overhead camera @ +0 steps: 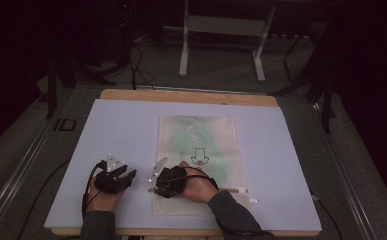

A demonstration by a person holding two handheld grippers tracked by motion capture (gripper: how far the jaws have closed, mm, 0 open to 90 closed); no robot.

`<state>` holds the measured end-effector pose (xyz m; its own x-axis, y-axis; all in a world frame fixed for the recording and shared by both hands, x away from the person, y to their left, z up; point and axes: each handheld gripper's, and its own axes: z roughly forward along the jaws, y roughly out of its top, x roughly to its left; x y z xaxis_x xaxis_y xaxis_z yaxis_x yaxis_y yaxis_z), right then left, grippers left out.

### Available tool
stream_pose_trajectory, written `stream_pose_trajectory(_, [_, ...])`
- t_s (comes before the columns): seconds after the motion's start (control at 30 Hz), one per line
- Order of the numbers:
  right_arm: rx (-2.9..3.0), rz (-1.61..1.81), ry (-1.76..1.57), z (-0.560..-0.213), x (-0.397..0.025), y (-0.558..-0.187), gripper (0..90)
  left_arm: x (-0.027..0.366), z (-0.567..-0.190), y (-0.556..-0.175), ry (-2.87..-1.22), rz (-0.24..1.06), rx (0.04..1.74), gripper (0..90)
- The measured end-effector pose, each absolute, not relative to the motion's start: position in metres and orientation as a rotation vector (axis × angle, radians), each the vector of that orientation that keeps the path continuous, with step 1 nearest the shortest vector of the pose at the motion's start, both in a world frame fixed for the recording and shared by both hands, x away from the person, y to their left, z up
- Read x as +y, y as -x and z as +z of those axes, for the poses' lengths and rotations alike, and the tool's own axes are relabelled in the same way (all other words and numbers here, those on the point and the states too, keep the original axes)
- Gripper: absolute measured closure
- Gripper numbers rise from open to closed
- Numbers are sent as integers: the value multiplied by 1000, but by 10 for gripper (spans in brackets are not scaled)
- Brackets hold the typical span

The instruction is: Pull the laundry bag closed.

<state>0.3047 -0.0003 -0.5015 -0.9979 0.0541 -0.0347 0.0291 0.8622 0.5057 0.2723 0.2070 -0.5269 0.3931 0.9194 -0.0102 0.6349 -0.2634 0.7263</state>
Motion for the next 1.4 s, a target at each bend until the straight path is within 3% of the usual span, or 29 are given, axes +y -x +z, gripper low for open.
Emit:
stream_pose_trajectory(0.63, [3016, 776, -62, -507, 26, -311, 730, 207, -527, -272, -1997, 563, 1331, 583])
stream_pose_trajectory(0.9, [3005, 737, -94, -513, 34, -311, 806, 208, -527, -272, -1990, 567, 1342, 577])
stream_pose_trajectory(1.4, [2964, 795, -136, -514, 36, -313, 811, 208, -527, -272, -1984, 568, 1349, 576])
